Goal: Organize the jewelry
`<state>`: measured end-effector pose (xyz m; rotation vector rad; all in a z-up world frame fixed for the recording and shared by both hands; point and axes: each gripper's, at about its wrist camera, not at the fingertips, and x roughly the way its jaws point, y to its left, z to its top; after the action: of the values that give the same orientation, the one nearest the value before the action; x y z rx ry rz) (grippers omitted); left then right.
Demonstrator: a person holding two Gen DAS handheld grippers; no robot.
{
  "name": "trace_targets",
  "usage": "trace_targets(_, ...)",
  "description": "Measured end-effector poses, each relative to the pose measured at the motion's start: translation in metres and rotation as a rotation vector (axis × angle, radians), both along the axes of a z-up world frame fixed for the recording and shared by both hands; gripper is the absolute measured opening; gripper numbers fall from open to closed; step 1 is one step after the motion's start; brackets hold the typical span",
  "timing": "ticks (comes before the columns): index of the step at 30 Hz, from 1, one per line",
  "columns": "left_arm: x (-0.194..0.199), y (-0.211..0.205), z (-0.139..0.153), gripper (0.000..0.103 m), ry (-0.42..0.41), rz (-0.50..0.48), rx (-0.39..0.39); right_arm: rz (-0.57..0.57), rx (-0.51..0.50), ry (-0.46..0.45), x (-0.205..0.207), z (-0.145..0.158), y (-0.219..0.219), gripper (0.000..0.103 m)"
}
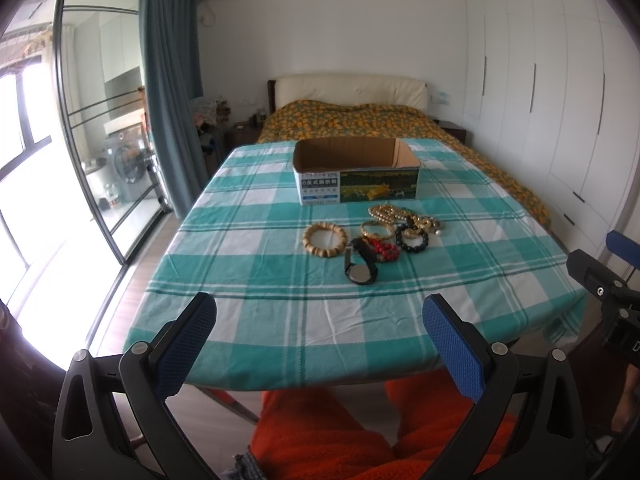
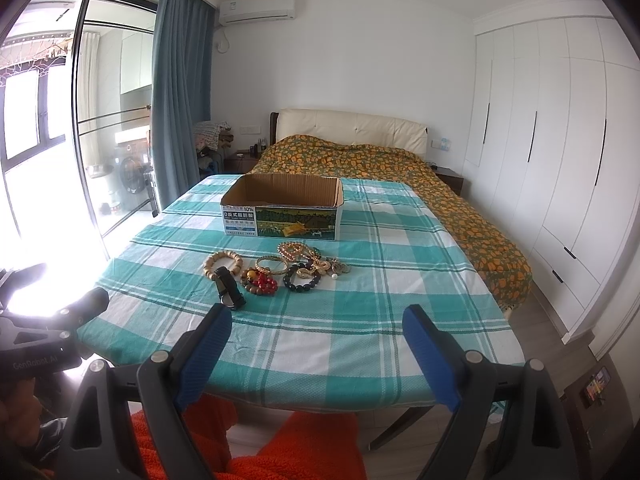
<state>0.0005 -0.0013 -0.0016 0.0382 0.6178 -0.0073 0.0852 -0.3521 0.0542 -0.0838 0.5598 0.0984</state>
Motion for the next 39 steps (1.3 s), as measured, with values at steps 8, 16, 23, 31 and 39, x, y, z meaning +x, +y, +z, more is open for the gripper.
trace_targets(8, -0.001, -0.002, -0.001, 0.103, 0.000, 0.000, -0.001, 0.000, 0.001, 0.001, 0.000, 0.000, 0.000, 0.089)
trace_targets(16, -0.001, -0.002, -0.001, 0.103, 0.002, 0.000, -0.001, 0.000, 0.001, 0.002, 0.000, 0.000, 0.001, 0.089)
trace_targets(23, 0.000, -0.001, -0.003, 0.103, 0.002, 0.000, -0.002, 0.000, 0.002, 0.003, 0.001, -0.001, 0.001, 0.089)
trace_targets(31, 0.000, -0.001, -0.003, 0.103, 0.003, 0.000, -0.002, 0.001, 0.005, 0.004, 0.002, -0.001, 0.000, 0.089)
trace_targets(39, -0.002, 0.006, -0.013, 0.103, 0.007, -0.011, -0.003, 0.002, 0.009, 0.008, -0.002, -0.005, 0.007, 0.089)
